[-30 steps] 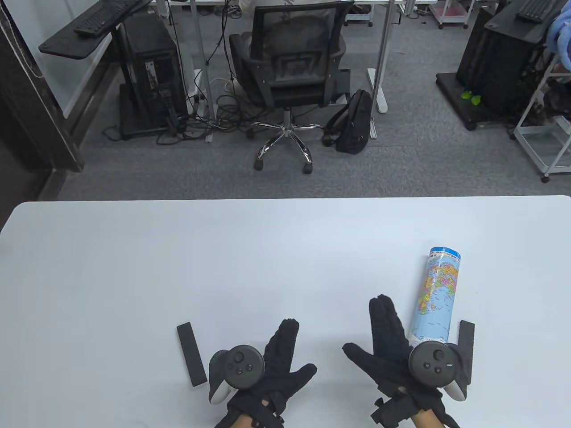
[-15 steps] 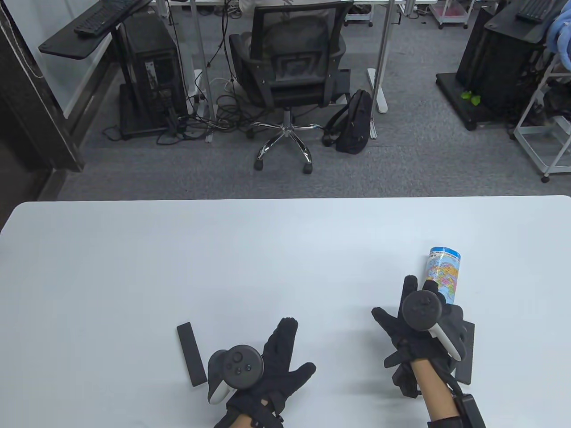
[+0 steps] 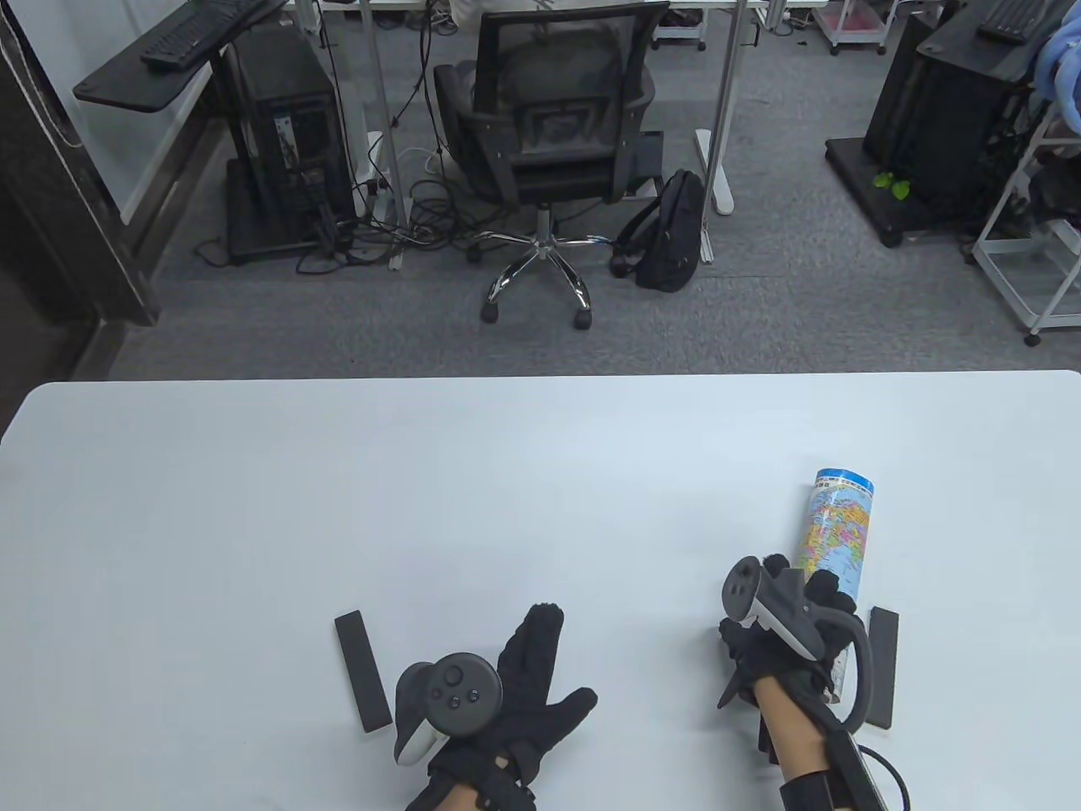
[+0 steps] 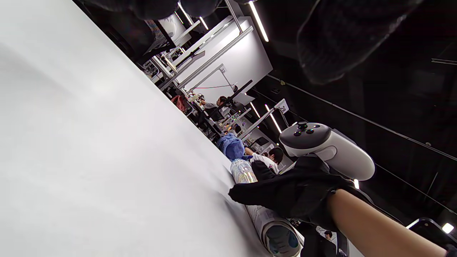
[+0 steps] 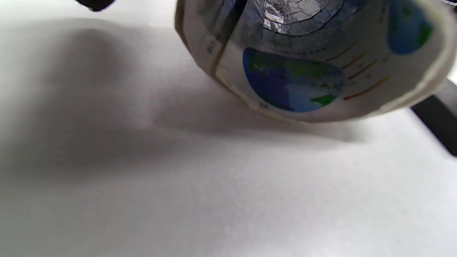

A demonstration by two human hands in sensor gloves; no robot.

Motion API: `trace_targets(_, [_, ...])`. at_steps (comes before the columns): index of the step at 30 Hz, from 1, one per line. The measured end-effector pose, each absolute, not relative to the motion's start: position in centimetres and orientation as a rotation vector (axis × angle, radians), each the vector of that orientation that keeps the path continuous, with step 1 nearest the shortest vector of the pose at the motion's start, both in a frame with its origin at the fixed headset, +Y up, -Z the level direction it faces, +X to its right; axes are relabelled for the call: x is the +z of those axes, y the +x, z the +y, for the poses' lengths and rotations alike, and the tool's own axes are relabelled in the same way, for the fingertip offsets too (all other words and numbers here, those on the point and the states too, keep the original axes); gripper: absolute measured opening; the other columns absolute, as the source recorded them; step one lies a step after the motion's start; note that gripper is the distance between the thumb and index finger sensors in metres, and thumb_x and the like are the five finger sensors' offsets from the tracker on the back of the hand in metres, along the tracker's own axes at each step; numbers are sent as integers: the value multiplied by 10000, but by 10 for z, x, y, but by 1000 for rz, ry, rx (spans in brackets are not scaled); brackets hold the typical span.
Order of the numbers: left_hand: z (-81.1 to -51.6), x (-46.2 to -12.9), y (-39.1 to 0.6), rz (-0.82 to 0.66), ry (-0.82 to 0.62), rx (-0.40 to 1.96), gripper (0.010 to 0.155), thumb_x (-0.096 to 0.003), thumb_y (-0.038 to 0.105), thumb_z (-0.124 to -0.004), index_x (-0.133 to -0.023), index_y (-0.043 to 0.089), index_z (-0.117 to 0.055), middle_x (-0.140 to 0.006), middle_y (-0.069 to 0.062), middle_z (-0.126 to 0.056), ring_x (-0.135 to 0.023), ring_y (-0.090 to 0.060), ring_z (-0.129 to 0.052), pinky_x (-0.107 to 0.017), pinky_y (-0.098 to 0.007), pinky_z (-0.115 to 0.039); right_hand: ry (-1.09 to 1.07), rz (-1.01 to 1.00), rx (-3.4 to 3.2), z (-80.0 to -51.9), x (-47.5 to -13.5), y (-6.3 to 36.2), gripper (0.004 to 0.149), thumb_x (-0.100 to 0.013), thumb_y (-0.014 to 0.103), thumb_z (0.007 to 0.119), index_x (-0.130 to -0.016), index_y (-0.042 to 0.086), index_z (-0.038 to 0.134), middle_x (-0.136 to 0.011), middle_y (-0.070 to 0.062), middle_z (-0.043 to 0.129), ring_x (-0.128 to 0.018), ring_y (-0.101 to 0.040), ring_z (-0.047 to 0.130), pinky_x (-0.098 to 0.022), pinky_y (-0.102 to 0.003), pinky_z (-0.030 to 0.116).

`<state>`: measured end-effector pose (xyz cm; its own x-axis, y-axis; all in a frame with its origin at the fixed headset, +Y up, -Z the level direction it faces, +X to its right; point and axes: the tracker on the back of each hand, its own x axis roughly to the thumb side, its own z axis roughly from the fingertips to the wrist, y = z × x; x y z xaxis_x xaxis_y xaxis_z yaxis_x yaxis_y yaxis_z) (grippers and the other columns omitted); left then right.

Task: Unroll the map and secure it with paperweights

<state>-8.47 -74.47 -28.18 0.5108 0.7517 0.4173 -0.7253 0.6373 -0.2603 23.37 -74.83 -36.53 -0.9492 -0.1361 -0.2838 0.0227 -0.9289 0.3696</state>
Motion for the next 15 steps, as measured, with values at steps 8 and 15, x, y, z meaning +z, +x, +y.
trace_targets(8, [-745,-282,-85,-525,-63,882,870,-532,521,-732,-1084,155,-168,-1131,-228,-258,-1014,-506,-397,-678,-653,-461,525,-536,-2963,-755,-368,237,789,-585,354,676,-1007,134,46,-1000,-450,43,-840,-729,274,-581,-757,414])
trace_targets(15, [-742,-282,-86,-520,-53,882,869,-533,520,-731,-1085,154,-168,-1130,-229,-257,-1014,-507,-396,-677,-654,-462,541,-499,-2914,-757,-368,236,732,-568,210,688,-1020,115,120,-1006,-424,74,-832,-713,342,-580,-722,491])
